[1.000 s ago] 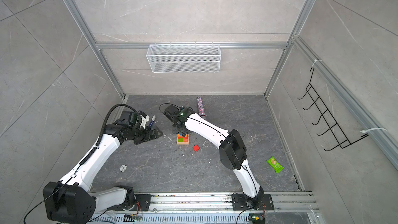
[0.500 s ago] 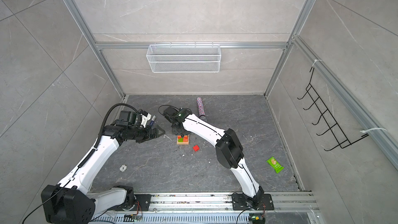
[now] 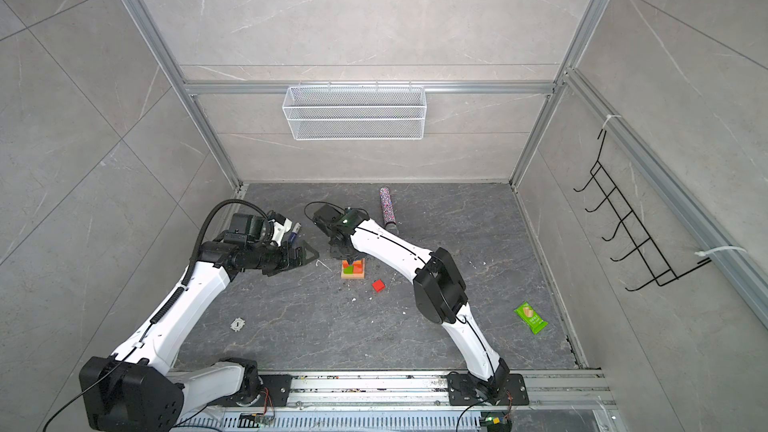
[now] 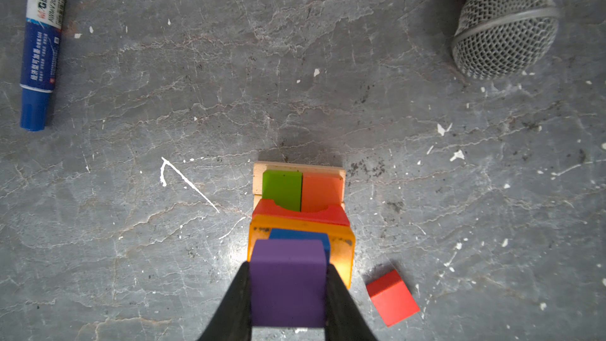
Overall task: Build the wood block tower
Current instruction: 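Lower the purple cube onto the blue cube and open the right gripper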
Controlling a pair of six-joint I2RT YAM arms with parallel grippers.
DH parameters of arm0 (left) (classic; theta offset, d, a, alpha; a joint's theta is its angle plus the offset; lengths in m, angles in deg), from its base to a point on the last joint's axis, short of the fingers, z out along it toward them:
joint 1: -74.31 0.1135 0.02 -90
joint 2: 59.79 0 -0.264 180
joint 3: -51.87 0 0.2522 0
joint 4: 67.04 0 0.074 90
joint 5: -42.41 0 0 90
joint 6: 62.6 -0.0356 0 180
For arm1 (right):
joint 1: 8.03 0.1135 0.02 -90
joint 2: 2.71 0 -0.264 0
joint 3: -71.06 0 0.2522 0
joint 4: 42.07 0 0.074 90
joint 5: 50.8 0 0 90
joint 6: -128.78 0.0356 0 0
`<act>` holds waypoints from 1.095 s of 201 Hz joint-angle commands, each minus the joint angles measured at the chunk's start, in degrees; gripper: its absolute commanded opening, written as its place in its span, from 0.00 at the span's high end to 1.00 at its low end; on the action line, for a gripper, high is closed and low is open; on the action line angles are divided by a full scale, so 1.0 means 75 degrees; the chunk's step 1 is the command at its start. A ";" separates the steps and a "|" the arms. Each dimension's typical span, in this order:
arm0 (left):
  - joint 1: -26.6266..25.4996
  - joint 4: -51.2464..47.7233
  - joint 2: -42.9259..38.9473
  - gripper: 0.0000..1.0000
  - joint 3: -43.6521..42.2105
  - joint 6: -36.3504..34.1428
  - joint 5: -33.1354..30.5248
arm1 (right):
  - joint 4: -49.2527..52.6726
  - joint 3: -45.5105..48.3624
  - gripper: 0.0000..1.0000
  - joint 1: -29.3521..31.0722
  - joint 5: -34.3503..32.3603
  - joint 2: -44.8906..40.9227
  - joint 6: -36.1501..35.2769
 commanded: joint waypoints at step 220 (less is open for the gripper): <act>0.0041 0.0118 -0.0228 0.01 -0.0069 -0.0161 0.0071 | 0.0245 0.0132 0.89 0.0123 -0.0390 -0.0192 0.0206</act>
